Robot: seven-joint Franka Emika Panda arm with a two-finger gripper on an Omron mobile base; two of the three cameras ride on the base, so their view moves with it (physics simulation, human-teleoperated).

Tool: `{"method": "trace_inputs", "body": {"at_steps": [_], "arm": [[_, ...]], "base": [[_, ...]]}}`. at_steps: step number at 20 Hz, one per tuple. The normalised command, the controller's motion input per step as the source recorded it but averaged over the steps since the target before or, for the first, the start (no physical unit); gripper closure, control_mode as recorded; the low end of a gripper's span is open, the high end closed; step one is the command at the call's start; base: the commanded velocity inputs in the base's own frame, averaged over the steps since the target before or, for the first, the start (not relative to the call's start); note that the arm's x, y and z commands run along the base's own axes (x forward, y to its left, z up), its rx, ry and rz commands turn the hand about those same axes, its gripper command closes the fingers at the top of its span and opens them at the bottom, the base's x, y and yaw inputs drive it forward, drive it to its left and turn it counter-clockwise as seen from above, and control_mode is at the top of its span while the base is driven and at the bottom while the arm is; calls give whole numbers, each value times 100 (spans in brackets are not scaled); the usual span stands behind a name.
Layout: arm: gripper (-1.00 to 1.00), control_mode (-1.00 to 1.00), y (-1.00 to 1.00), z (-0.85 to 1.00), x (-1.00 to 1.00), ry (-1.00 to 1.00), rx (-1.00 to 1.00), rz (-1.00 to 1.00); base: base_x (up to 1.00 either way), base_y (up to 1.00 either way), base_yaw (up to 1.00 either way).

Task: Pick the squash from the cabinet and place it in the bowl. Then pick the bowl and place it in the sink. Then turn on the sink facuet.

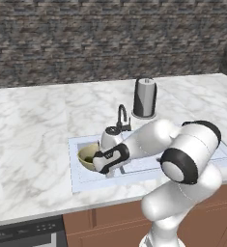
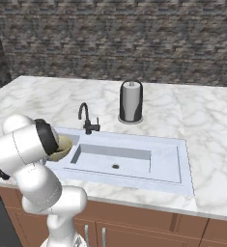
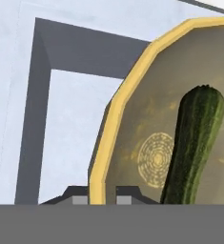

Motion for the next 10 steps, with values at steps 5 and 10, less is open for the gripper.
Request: {"method": "trace_inputs", "body": {"at_steps": [5,10], "arm": [[100,-100,0,-33,31,0,0,4],[100,-100,0,-12,27,0,0,3]], "base": [[0,0,0],[0,0,0]]}}
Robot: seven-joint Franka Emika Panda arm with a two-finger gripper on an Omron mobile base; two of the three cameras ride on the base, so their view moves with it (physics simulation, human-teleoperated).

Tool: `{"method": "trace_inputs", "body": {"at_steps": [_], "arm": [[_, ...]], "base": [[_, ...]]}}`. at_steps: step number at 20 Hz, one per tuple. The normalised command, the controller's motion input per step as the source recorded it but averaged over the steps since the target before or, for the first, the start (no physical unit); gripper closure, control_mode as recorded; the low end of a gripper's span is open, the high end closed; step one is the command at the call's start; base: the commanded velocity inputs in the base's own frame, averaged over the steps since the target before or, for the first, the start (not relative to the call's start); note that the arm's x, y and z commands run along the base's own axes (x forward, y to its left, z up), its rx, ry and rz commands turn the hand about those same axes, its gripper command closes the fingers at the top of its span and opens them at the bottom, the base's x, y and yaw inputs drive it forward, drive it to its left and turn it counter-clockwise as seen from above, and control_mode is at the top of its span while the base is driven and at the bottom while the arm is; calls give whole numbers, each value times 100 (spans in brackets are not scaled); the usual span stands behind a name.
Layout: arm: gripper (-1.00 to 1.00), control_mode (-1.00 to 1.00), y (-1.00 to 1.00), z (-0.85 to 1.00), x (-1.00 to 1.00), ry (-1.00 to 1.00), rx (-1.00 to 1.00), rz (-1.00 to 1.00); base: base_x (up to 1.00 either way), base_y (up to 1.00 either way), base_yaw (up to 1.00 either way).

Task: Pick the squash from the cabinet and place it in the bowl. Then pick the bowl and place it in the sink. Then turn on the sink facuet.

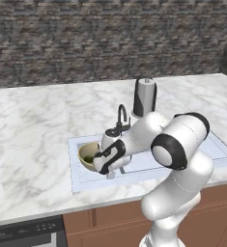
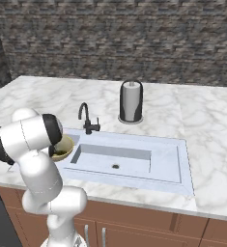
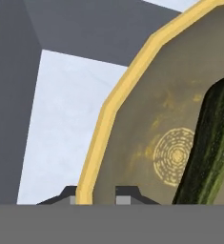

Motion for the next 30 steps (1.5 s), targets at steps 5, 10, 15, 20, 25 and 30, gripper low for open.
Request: {"method": "trace_inputs", "body": {"at_steps": [5,10,15,20,25,30], "arm": [[-100,-100,0,0,2,0,0,3],[-100,-100,-6,19,0,0,0,1],[-100,-100,-16,72,-8,-6,0,0],[-100,-100,-8,100,-42,-3,1,0],[-100,-100,-2,100,-76,0,11,0],[-100,-100,-22,100,-71,0,16,0]], "base": [[0,0,0],[0,0,0],[0,0,0],[0,0,0],[0,0,0],[0,0,0]]}}
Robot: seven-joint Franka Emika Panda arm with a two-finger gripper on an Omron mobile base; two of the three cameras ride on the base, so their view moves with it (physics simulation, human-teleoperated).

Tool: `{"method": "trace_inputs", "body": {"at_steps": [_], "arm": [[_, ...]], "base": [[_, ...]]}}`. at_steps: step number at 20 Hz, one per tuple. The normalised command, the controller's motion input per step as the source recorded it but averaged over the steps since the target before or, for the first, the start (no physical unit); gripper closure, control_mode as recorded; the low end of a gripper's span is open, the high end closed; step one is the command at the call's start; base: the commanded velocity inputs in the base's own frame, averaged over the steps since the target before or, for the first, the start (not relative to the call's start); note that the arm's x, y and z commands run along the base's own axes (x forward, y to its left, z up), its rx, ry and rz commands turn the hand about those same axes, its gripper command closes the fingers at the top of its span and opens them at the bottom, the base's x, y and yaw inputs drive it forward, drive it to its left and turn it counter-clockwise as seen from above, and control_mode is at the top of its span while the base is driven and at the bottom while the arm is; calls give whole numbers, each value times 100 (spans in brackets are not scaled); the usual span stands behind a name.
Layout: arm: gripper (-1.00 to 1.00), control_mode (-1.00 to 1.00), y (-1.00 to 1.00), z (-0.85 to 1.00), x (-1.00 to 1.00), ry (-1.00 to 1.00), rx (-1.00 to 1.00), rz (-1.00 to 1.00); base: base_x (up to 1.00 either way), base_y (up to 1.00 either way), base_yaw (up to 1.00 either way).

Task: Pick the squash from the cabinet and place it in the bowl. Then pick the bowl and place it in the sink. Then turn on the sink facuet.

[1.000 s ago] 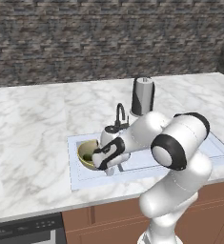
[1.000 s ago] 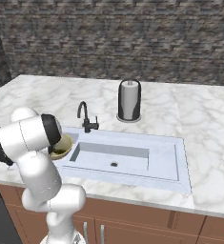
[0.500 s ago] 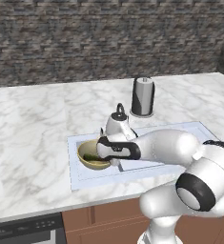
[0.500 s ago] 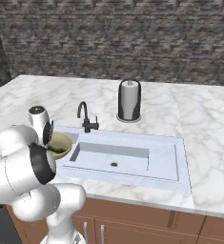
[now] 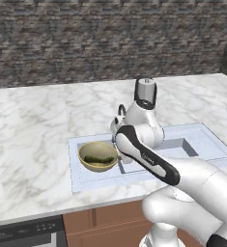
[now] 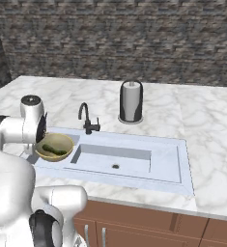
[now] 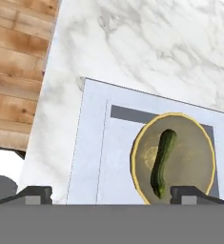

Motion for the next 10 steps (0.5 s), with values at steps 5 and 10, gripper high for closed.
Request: {"method": "trace_inputs", "body": {"at_steps": [5,10], "arm": [[-100,-100,-40,100,-57,-5,11,0],[-100,-100,-71,73,-29,-10,19,0]], "base": [[0,0,0],[0,0,0]]}}
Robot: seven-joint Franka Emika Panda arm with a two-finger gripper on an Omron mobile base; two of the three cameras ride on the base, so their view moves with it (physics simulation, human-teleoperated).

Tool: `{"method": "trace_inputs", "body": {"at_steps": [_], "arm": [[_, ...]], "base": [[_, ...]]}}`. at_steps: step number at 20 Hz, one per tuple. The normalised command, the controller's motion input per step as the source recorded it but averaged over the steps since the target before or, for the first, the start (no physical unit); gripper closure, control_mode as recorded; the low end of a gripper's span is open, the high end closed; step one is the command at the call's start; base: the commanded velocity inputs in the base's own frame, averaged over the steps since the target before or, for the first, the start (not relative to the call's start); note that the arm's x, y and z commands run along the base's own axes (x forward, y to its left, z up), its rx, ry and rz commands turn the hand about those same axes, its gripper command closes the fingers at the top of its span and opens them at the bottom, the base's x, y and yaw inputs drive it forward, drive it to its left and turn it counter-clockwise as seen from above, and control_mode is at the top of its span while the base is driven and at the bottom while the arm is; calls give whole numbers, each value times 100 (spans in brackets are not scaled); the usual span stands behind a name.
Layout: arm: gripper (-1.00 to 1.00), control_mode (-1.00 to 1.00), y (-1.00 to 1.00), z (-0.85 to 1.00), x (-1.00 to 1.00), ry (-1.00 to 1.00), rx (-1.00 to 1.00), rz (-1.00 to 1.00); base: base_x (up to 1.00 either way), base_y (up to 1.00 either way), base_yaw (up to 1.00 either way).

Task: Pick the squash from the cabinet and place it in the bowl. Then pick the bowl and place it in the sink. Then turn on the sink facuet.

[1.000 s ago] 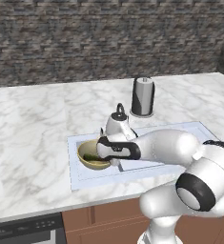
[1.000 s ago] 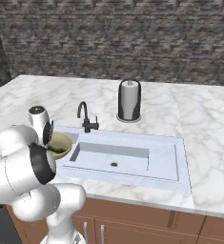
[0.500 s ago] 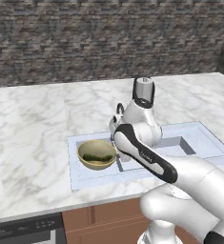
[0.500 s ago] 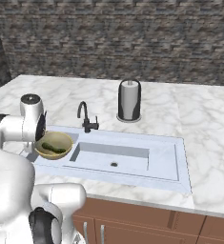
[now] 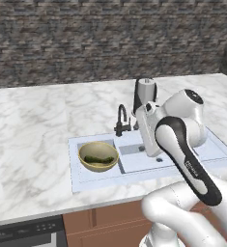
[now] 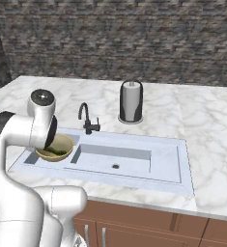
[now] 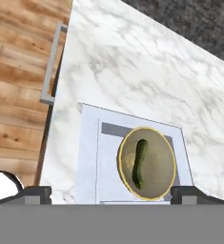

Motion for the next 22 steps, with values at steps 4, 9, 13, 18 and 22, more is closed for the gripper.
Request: {"method": "trace_inputs", "body": {"at_steps": [4,9,13,18,22], "arm": [[-100,-100,-100,11,0,-12,28,0],[-100,-100,-100,-7,21,-17,24,0],[-100,-100,-79,-1,83,-7,15,-3],[-100,-100,-51,-9,99,0,10,-4],[-100,-100,-26,-16,98,0,6,-2]], "base": [[0,0,0],[0,0,0],[0,0,0],[0,0,0],[0,0,0]]}}
